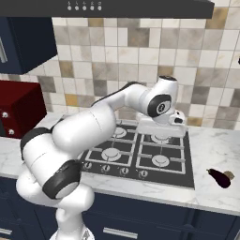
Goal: Put the garlic and eggplant in the pan. Then turn on the front left burner and set the heat to medium.
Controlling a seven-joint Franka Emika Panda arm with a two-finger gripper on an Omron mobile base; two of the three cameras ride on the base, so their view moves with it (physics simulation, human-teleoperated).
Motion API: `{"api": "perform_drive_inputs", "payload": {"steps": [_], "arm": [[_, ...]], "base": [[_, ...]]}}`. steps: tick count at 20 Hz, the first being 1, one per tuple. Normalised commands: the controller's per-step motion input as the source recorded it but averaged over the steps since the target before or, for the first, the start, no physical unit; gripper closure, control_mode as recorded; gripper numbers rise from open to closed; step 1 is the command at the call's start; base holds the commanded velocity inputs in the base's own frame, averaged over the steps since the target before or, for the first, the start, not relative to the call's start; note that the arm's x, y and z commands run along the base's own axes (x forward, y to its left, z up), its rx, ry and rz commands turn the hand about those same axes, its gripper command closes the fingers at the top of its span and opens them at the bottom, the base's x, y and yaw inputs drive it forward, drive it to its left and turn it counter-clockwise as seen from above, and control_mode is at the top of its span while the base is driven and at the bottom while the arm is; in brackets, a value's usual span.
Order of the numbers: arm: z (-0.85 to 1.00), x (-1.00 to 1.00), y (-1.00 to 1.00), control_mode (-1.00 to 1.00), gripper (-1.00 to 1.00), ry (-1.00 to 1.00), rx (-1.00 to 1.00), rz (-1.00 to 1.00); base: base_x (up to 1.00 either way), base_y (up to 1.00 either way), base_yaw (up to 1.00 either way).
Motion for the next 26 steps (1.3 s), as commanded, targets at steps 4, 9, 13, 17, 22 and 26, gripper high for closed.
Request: {"api": "perform_drive_inputs", "payload": {"steps": [4, 9, 13, 17, 22, 26], "arm": [[-0.21, -0.05, -0.36, -1.0, -1.0, 0.06, 0.0, 0.0], [-0.17, 0.0, -0.25, -1.0, -1.0, 0.05, 0.0, 0.01], [-0.25, 0.0, 0.0, -1.0, -1.0, 0.0, 0.0, 0.07], [-0.34, 0.16, 0.0, -1.0, -1.0, 0.0, 0.0, 0.14], [-0.23, 0.41, 0.0, -1.0, -1.0, 0.0, 0.0, 0.12], [-0.04, 0.3, -0.1, -1.0, -1.0, 0.0, 0.0, 0.03]], "base": [[0.0, 0.0, 0.0], [0.0, 0.0, 0.0], [0.0, 0.0, 0.0], [0.0, 0.0, 0.0], [0.0, 0.0, 0.0], [0.0, 0.0, 0.0]]}}
